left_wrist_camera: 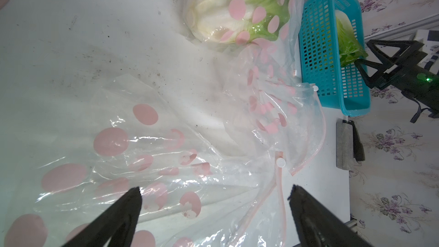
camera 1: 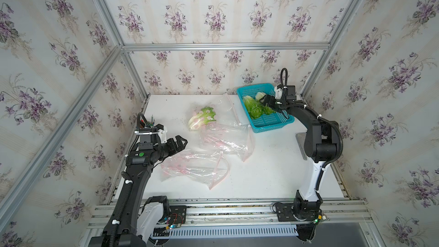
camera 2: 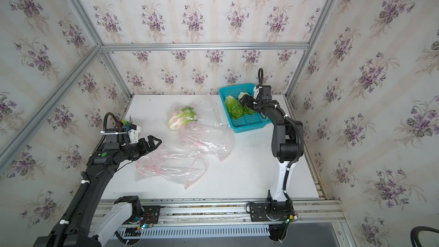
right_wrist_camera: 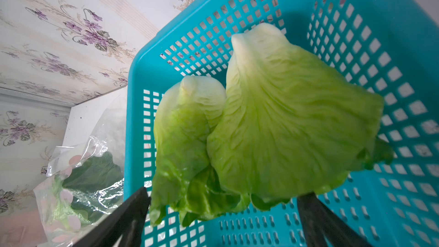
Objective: Open the zip-top bag and take out the chinese cabbages
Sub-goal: Place the zipper food storage bag at the center of the board, then adjust the zipper food storage bag at the center of the board.
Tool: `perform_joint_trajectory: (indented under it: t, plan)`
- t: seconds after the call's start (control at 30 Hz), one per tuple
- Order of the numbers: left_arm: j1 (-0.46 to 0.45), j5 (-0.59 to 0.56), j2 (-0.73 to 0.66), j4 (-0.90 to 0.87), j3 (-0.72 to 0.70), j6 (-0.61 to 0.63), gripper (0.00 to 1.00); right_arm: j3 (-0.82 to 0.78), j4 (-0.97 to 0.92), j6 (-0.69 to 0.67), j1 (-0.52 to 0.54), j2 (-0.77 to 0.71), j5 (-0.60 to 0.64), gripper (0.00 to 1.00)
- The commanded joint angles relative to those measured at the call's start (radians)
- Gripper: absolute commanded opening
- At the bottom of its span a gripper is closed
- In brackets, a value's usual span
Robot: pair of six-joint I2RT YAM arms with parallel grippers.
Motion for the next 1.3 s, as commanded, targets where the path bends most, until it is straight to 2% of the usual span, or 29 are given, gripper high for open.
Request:
perform_joint_trajectory:
  t: [0.0,0.13,0.23,0.37,0.47,0.63,0.77,0.93,0.97,1.03,1.13,1.27]
  plan:
    - [-0.001,0.040,0.010,0.004,0.021,0.005,0.99,-0.061,-0.030,-0.001,0.000,-0.065,0.032,0.93]
    - [-0.015,0.035,0.044,0.004,0.066,-0.015,0.99,-0.224,0.056,0.005,0.002,-0.197,0.024,0.82]
    - [-0.064,-0.015,0.081,0.033,0.107,-0.056,0.99,-0.370,0.137,-0.003,0.003,-0.325,0.021,0.79]
    - [-0.251,-0.186,0.183,0.055,0.201,-0.063,0.98,-0.552,0.232,-0.023,0.005,-0.504,0.020,0.76]
    - [-0.395,-0.279,0.313,0.070,0.296,-0.088,0.98,-0.681,0.282,-0.012,0.008,-0.642,0.048,0.74]
    - [-0.549,-0.303,0.601,0.130,0.490,-0.160,0.81,-0.839,0.313,0.008,0.013,-0.832,0.049,0.69]
    - [-0.663,-0.357,0.837,0.130,0.682,-0.200,0.69,-0.914,0.304,0.022,0.014,-0.936,0.056,0.70]
    - [-0.713,-0.338,1.063,0.163,0.835,-0.280,0.56,-0.963,0.281,0.017,0.016,-1.035,0.044,0.70]
    - [-0.717,-0.338,1.097,0.173,0.852,-0.294,0.48,-0.968,0.275,0.019,0.017,-1.052,0.045,0.70]
    - [-0.719,-0.352,1.146,0.189,0.872,-0.308,0.39,-0.975,0.264,0.021,0.017,-1.077,0.041,0.69]
    - [-0.717,-0.377,1.199,0.198,0.879,-0.288,0.31,-0.976,0.237,0.011,0.017,-1.104,0.028,0.69]
    - [-0.703,-0.390,1.199,0.196,0.799,-0.259,0.27,-0.978,0.208,-0.008,0.017,-1.127,0.047,0.70]
